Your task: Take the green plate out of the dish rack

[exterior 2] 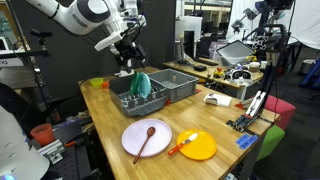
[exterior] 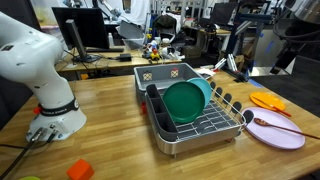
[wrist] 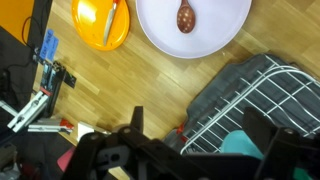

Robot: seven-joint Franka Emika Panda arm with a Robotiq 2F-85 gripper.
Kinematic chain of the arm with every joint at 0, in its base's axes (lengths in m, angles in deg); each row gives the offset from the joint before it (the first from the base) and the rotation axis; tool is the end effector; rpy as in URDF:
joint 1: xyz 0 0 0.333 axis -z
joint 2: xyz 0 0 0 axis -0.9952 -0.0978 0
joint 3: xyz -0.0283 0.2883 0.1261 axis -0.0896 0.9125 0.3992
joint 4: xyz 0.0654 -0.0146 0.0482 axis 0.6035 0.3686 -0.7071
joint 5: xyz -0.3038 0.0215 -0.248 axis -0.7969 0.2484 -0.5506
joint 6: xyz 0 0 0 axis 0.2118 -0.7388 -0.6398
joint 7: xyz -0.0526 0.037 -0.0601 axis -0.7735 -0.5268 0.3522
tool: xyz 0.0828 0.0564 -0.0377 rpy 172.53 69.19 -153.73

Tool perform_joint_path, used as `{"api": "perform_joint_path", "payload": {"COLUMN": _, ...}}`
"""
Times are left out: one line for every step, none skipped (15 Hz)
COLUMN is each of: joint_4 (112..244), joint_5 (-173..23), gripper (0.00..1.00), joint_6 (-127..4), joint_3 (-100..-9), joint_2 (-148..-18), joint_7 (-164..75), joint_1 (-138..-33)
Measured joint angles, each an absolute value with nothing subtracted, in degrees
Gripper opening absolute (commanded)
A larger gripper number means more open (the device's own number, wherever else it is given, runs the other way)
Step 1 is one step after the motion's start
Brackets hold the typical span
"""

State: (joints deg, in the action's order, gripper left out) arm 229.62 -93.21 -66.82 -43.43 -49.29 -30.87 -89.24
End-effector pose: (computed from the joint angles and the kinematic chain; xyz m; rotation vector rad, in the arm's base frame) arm 0.4424 0.0927 0.4090 2.6870 0.8726 0.3168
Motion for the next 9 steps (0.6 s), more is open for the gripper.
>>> {"api": "perform_joint_path", "payload": {"joint_4": 229.4, "joint_5": -94.2, "gripper": 1.00, "joint_6": -67.1, "joint_3": -42.0, "joint_2": -49.6, "joint_7": -31.3, "joint_1": -90.1}}
{"api": "perform_joint_path", "payload": {"joint_4": 229.0, "joint_5": -95.2, "gripper": 1.00, "joint_6": -67.6, "joint_3": -40.6, "joint_2": -50.1, "joint_7": -31.7, "joint_1": -91.0}}
{"api": "perform_joint_path", "payload": {"joint_4": 228.7, "joint_5": -96.0, "gripper": 1.00, "joint_6": -68.4, "joint_3": -39.3, "joint_2": -51.0, "joint_7": -32.1, "joint_1": -91.9}}
{"api": "perform_joint_path", "payload": {"joint_4": 228.2, "joint_5": -96.6, "gripper": 1.00, "joint_6": -69.6, "joint_3": -38.1, "joint_2": -52.3, "joint_7": -32.3, "joint_1": -92.7}}
{"api": "perform_joint_path", "payload": {"joint_4": 227.6, "joint_5": -96.9, "gripper": 1.00, "joint_6": -71.4, "joint_3": -37.2, "joint_2": -53.9, "joint_7": -32.3, "joint_1": -93.5}}
{"api": "perform_joint_path", "payload": {"joint_4": 226.7, "joint_5": -97.6, "gripper": 1.00, "joint_6": -73.1, "joint_3": -36.5, "joint_2": -55.7, "joint_7": -32.3, "joint_1": -94.1}}
{"api": "perform_joint_path", "payload": {"joint_4": 225.6, "joint_5": -98.0, "gripper": 1.00, "joint_6": -74.9, "joint_3": -35.9, "joint_2": -57.6, "joint_7": -32.3, "joint_1": -94.7}}
{"api": "perform_joint_path", "payload": {"joint_4": 224.4, "joint_5": -98.0, "gripper": 1.00, "joint_6": -76.8, "joint_3": -35.7, "joint_2": -59.6, "joint_7": -32.2, "joint_1": -95.3}}
{"api": "perform_joint_path", "payload": {"joint_4": 223.2, "joint_5": -97.5, "gripper": 1.00, "joint_6": -78.9, "joint_3": -35.7, "joint_2": -61.7, "joint_7": -31.8, "joint_1": -95.8}}
